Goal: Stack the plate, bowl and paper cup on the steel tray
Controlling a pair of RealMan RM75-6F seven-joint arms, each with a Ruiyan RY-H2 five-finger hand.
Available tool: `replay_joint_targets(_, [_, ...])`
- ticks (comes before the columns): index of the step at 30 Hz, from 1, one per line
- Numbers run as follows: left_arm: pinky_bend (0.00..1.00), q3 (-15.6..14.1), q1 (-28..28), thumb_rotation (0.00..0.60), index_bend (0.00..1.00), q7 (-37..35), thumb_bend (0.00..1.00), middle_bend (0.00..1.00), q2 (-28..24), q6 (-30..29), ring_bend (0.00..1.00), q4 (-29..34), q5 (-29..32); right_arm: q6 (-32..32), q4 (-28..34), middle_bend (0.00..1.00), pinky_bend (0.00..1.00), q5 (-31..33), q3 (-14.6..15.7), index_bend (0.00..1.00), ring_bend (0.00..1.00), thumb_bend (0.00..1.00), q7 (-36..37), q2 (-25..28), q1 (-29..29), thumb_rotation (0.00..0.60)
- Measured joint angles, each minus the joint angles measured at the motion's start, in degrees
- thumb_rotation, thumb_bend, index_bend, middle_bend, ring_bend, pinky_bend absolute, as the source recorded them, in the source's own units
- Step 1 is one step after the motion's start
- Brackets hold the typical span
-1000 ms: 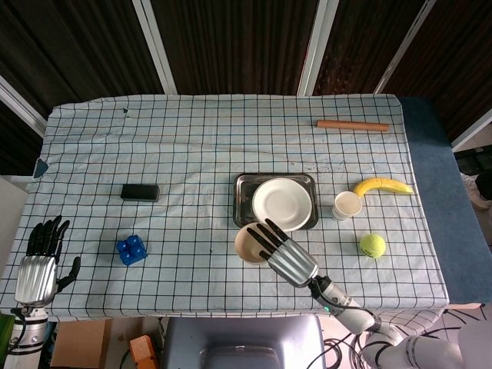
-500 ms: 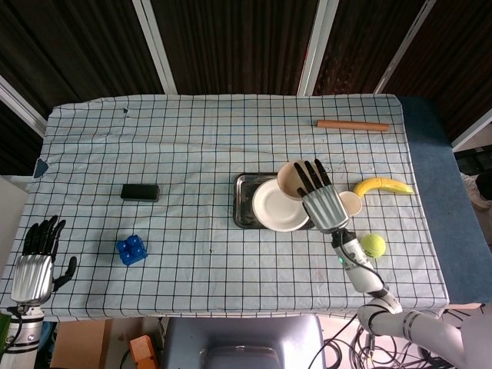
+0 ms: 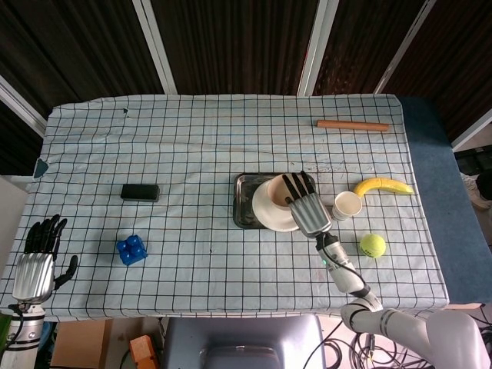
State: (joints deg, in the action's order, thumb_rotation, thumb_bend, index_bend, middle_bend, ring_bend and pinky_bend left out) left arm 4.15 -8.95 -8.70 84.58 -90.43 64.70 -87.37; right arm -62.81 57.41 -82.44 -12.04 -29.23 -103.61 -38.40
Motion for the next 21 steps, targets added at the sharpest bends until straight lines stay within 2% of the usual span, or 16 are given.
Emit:
replay_joint_targets(5, [0.00,-0.09,-0.12,0.600,0.00,-0.50,0.40,0.00,0.42,0.54,0.00,-0.57,-0.05,0.64,0.52,0.05,0.00,0.93,0.67,0.49,0.00,0.40,-0.52,0.04,0.05,0.600])
replay_joint_targets(9, [0.00,-0.37,-0.10,0.600,0.00,0.49,0.39,0.00,0.44,0.84,0.00,-0.59,-0.19,0.81,1.76,0.05,0.00,1.22,1.28,0.40,0.00,0.29,-0.53,0.91,0.21,0.600])
replay_joint_targets(16, [0.00,-0.62,0.41,0.600,0.00,0.60,0.39,0.00,0.35,0.16,0.00,-0.04,-0.53,-0.65,5.35,0.04,0.00,1.11,1.67,0.36,0.00,0.24,0.53,3.43,1.10,0.600])
replay_joint_targets(21, [0.00,-0.61,0.63,0.600,0.00,0.80,0.39,0.00,0.16,0.00,0.00,0.37,-0.55,-3.69,12.63,0.03,0.00,0.31,1.96,0.33,0.00,0.23,1.64,8.84,2.95,0.600])
